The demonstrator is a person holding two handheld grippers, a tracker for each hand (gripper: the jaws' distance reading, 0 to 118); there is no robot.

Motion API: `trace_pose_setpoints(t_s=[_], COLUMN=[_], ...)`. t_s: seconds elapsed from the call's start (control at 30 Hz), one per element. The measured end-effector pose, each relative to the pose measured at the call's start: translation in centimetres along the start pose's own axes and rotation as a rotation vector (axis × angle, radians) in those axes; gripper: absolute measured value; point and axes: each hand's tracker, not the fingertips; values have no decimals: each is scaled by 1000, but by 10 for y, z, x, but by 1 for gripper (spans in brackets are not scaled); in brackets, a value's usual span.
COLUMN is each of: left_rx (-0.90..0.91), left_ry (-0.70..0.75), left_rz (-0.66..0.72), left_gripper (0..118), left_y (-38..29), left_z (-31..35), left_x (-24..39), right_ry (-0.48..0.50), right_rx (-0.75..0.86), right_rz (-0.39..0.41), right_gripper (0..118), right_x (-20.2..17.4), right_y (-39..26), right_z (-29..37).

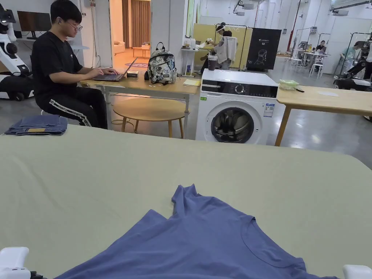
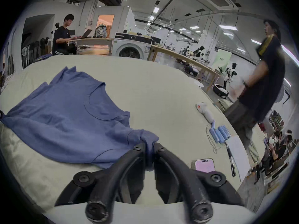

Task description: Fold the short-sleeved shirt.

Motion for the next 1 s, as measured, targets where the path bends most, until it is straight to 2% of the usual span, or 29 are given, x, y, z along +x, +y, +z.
trace_pose_setpoints(t_s=[0.03,0.07,0.1,0.13,0.23,0.33,0.43,0.5,0.53,0.57,0.6,0.63,0.7,0.73,1.0], left_rx=[4,12,26,42,106,195,307,379,413,435,462,480,535,551,520], left_ry=[21,19,16,9,-50,-117,-154,-167,-171,-170,-170,-175,-167,-158,-142], left_rz=[-7,-9,-10,-6,5,-7,-39,-61,-64,-69,-77,-85,-118,-133,-144], left_gripper=[43,53,62,62,62,62,59,56,47,34,24,17,2,0,0], left_y=[1,1,3,6,17,28,37,41,43,45,46,47,47,47,52], left_z=[1,7,10,12,22,31,43,52,57,61,66,70,80,85,96], left_x=[1,6,8,10,26,52,86,111,122,131,143,151,170,177,190], right_ry=[-3,-6,-4,0,36,89,131,158,157,160,180,187,215,228,277], right_rx=[3,10,24,37,96,176,251,309,339,360,381,390,409,412,415], right_rz=[2,-1,-9,-21,-58,-96,-121,-140,-149,-158,-164,-168,-185,-185,-177], right_gripper=[25,45,59,63,63,63,62,59,48,21,7,2,0,0,0], right_x=[-1,-3,-6,-9,-17,-39,-61,-77,-86,-91,-97,-102,-113,-117,-138], right_y=[-1,0,2,5,14,30,37,45,49,53,56,60,66,68,82], right_z=[2,5,8,11,12,41,38,47,51,54,57,61,65,67,68])
